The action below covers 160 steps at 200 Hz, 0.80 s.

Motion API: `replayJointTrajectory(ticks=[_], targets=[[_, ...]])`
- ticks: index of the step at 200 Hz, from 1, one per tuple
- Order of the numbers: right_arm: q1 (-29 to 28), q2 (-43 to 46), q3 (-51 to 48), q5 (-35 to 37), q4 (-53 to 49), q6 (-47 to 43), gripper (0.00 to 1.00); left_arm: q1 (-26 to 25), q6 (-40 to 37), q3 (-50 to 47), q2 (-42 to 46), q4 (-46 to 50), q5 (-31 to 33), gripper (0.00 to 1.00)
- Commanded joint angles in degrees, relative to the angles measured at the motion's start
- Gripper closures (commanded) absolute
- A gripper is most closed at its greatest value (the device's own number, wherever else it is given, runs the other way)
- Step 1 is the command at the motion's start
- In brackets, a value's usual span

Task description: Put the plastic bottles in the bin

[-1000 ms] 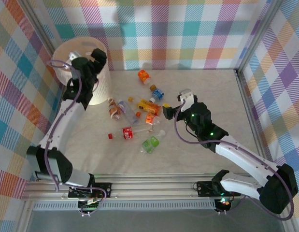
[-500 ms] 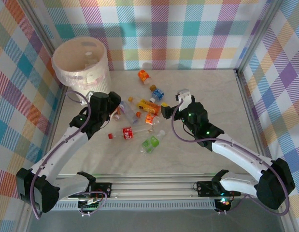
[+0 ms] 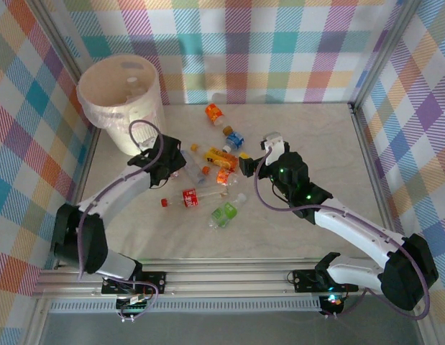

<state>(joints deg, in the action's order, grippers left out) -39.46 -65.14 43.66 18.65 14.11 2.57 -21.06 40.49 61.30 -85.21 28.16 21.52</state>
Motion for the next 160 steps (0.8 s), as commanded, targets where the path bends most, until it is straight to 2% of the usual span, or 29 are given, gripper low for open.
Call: replayJointTrajectory(ticks=[1, 36, 66, 96, 124, 160], targets=[[-0.22, 1.51, -0.05, 0.51, 2.46, -0.51, 0.0, 2.69, -7.7, 2.55, -5.15, -2.67, -5.92, 0.0], [-0.21, 2.52, -0.24, 0.76, 0.72, -1.12, 0.0, 4.08, -12.01, 5.95, -11.84, -2.11, -8.1, 0.02], [-0.19, 3.22, -0.37, 0.29, -0.67, -0.85, 0.0, 5.88, -13.04, 6.99, -14.82, -3.06, -10.75, 0.12], [-0.2, 3.03, -0.17, -9.17, -1.29, -2.57, 0.0, 7.14, -13.78, 7.37, -17.01, -3.98, -11.82, 0.15], [-0.19, 1.59, 1.34, -15.28, -2.94, -2.8, 0.0, 8.33, -13.98, 7.88, -19.53, -4.76, -13.93, 0.2], [-0.22, -1.58, 4.03, -22.75, -5.85, -3.69, 0.0, 8.32, -14.52, 7.78, -22.05, -6.89, -15.82, 0.22]])
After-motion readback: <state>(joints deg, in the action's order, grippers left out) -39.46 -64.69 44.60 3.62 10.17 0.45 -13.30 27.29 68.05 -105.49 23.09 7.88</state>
